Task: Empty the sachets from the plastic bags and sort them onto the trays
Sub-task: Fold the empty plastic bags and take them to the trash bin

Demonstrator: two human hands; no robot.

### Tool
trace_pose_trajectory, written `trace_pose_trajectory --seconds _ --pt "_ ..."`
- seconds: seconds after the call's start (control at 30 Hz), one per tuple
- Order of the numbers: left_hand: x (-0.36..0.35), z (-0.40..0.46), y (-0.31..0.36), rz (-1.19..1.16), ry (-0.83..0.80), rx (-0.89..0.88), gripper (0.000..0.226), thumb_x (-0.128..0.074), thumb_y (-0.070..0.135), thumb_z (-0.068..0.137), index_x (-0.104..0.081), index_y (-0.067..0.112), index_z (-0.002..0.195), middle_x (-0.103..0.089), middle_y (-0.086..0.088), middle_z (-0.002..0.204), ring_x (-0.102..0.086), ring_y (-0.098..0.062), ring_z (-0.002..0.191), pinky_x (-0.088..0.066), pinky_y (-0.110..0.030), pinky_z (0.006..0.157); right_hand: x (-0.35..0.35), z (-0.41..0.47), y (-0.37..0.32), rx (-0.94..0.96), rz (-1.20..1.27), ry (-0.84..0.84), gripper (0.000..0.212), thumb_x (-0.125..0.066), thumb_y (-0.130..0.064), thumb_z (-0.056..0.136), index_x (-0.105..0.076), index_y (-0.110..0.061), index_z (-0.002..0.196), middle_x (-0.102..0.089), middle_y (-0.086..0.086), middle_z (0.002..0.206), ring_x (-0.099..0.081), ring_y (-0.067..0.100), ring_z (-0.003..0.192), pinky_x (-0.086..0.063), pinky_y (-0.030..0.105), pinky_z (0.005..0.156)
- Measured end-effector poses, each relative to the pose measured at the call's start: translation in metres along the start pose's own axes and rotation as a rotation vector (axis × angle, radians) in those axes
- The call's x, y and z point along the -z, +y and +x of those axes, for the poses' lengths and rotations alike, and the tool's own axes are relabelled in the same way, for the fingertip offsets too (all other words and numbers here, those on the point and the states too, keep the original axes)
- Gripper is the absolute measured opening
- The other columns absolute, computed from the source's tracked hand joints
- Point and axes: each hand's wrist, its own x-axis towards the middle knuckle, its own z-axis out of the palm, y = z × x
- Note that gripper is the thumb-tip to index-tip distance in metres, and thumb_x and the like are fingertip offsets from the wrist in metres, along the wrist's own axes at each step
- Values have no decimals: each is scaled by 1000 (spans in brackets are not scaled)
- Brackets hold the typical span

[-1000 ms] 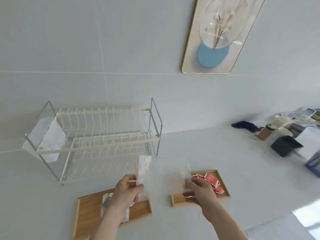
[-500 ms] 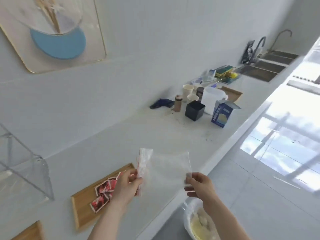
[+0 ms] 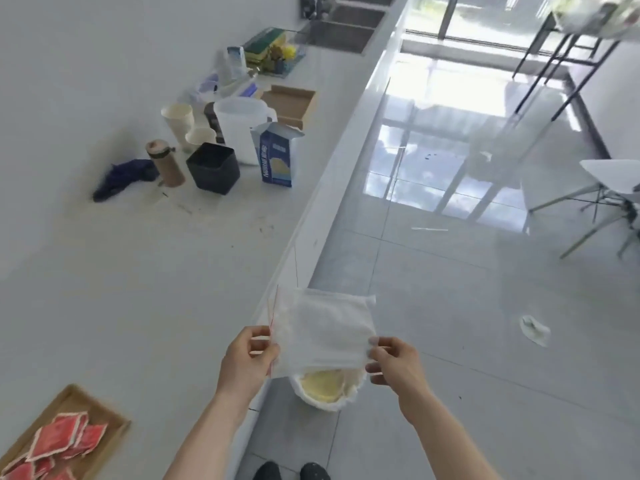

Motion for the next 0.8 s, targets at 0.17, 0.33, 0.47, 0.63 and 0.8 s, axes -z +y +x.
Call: trace_pose_trajectory --seconds 0.17,0.33,0.47,0.63,0.8 --pt "-42 38 -36 73 -82 45 22 -72 14 86 -59 27 98 -71 -2 96 -66 -25 76 -57 -47 78 7 22 49 -128 32 127 17 -57 -4 96 -68 -13 106 -72 11 90 -67 23 70 -58 32 62" --pt "-76 78 -104 201 -100 127 26 -74 20 85 -49 20 78 -72 0 89 -64 -23 76 -48 -35 66 -7 57 110 -241 37 217 17 -57 -3 97 -66 -13 108 -71 10 91 -67 22 70 -57 32 62" --pt "-97 115 -170 299 -120 194 20 -74 21 86 -56 17 77 -71 3 87 -67 -21 85 -47 -33 68 -31 96 161 -317 34 267 17 -59 -5 97 -63 -16 109 -71 9 97 -70 23 77 -62 34 68" --pt "-119 160 -245 387 -129 240 11 -74 22 86 -63 22 86 -69 8 92 -65 -15 88 -54 -37 79 -61 151 217 -347 3 317 13 -64 -5 94 -60 -18 94 -70 10 96 -69 22 72 -63 35 68" --pt "-143 211 -306 442 -128 232 10 -73 21 86 -64 21 90 -68 10 90 -64 -9 83 -51 -32 76 -88 215 265 -312 -77 329 18 -64 -13 90 -60 -28 80 -71 2 89 -74 32 85 -62 54 81"
